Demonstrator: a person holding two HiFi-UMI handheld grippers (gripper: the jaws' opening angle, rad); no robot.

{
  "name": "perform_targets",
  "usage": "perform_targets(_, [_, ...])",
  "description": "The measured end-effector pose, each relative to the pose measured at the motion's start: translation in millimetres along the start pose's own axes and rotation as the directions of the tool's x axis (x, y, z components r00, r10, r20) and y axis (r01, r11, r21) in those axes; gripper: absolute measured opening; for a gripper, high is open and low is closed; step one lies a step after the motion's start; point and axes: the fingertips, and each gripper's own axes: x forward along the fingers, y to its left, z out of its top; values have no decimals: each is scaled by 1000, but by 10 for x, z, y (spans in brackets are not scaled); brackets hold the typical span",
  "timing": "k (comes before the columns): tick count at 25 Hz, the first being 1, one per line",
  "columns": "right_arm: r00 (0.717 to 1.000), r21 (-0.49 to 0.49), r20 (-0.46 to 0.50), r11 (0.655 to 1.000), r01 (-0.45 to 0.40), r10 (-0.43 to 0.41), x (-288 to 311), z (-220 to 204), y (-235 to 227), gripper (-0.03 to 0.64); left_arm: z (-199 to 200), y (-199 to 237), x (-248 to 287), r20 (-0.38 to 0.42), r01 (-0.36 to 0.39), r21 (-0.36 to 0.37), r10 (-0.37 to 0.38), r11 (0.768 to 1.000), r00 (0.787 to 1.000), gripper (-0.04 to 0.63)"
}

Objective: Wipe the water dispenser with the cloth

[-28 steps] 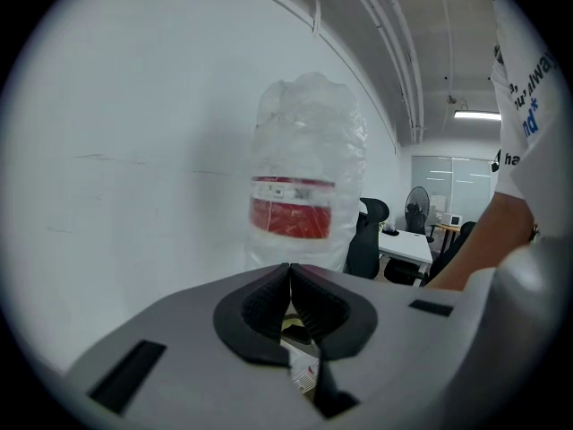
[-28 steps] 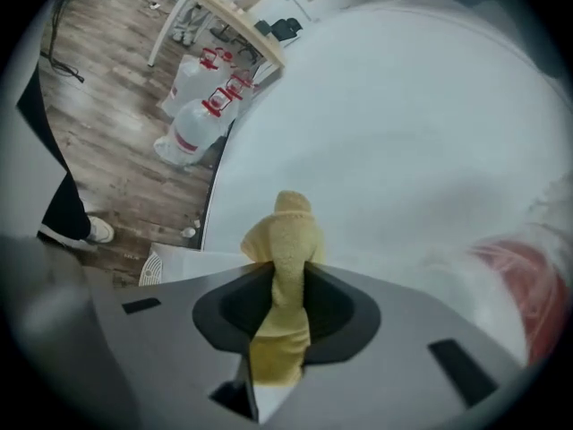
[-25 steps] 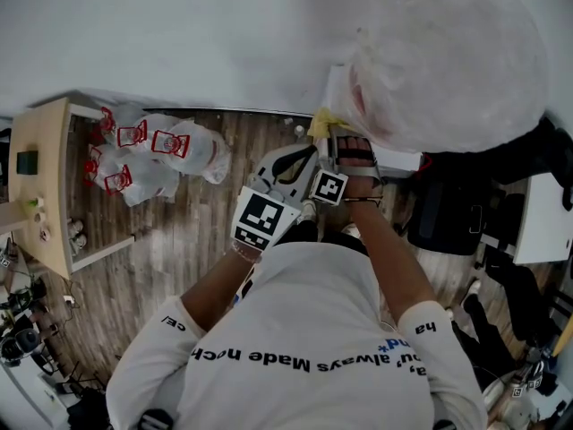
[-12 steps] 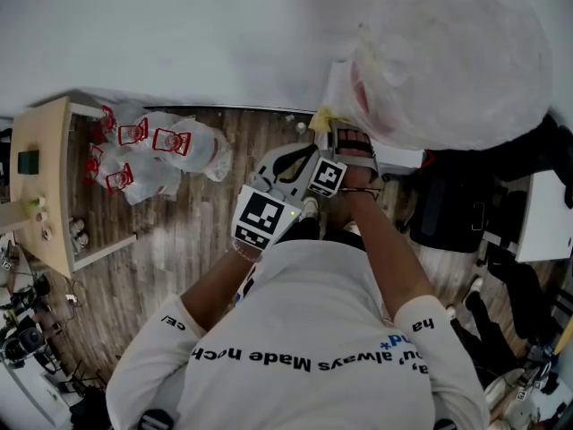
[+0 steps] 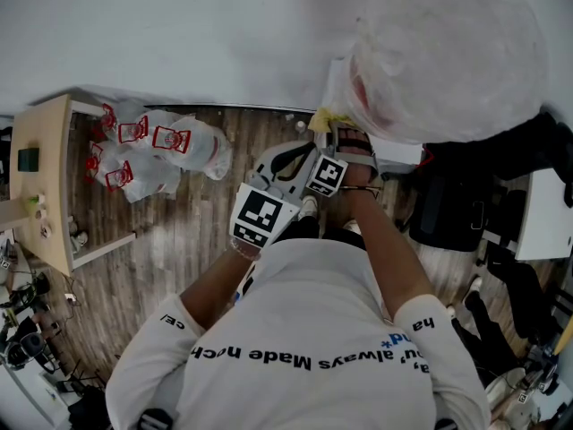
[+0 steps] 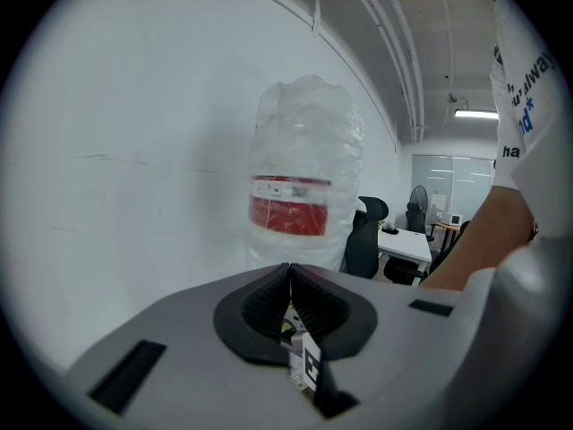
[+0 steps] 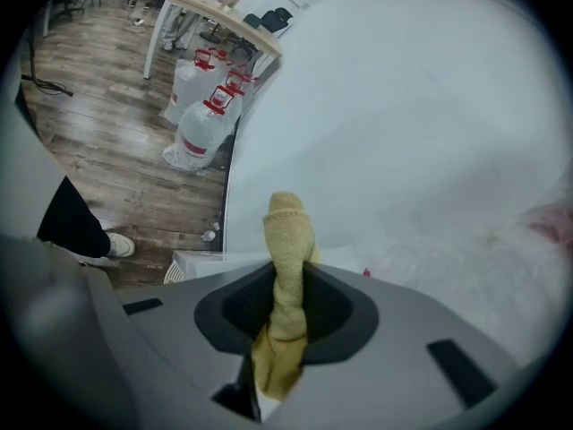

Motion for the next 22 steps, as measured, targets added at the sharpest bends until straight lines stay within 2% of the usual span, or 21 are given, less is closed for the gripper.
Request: perform_targets(22, [999, 15, 17, 999, -45, 45, -264, 13, 303, 75, 11, -126, -17, 2, 10, 7, -10, 1000, 1000, 20])
